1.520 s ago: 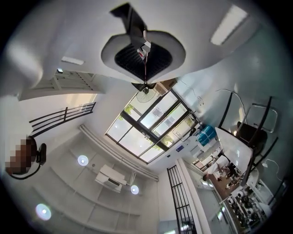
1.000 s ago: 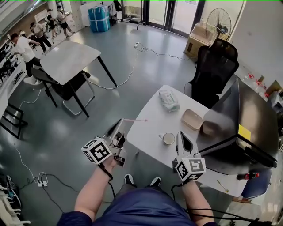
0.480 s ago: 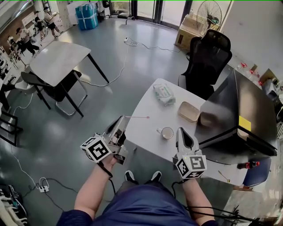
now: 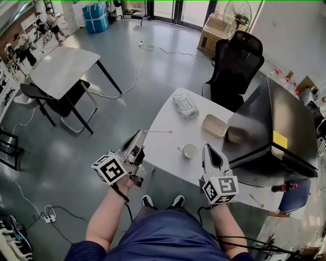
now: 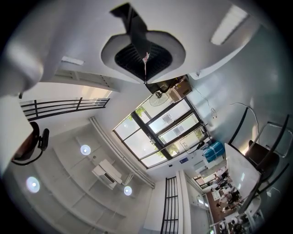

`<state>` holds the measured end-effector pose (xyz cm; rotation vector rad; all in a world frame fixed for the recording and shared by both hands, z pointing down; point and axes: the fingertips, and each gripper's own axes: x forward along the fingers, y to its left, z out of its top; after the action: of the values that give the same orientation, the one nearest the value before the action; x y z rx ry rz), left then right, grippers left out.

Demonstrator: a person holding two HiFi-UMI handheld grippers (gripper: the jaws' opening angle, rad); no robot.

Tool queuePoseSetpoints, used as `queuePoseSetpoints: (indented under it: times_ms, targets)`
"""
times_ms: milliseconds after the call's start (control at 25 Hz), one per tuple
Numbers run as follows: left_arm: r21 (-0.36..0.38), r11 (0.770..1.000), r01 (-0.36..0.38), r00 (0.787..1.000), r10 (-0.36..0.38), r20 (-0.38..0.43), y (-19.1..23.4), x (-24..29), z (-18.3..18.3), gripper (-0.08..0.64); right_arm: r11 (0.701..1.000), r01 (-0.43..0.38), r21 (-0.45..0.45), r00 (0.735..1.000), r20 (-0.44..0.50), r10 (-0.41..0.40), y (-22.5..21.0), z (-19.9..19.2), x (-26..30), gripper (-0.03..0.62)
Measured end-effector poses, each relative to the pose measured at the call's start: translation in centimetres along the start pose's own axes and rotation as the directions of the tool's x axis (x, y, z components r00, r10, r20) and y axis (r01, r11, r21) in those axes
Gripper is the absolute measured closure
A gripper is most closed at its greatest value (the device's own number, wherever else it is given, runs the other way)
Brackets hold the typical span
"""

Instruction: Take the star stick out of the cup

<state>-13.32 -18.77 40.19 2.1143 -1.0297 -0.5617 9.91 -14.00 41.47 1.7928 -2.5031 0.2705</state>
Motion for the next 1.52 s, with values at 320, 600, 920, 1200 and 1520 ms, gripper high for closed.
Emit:
queuePoseSetpoints:
  times_ms: [320,600,920,1200,1520]
  targets:
    - [0.003,1.0,0.012,1.0,-0.012,-0.003,-0.3,0.39,-0.66,0.551,1.0,-0.018,-0.005,1.0,-0.007,0.018,-0.22,-0.12,0.19,0.586]
    - [-0.005,1.0,-0.001,1.0,0.001,-0.01,-0.13,0.58,-0.49,0.551,1.0,-0.019,-0.005,1.0,-0.009,0.019,-0.3,-0.04,0.39,0.586]
    - [-0.008,1.0,0.002,1.0,-0.003,-0.015,-0.13,0.67,-0.78,0.551,1.0,-0.021,-0.005,1.0,-0.004,0.021,-0.18,-0.07,0.31,0.586]
    - [-0.007,1.0,0.006,1.0,-0.006,-0.011,-0.28,0.51,-0.45,0.551,1.0,-0.024,-0.008,1.0,0.002,0.024,0.1,0.2,0.16,0.586]
    - [-0.009,1.0,0.006,1.0,-0.006,-0.019,-0.31,0.49,-0.67,0.551,1.0,-0.028,-0.008,1.0,0.003,0.028,0.31,0.13,0.22,0.586]
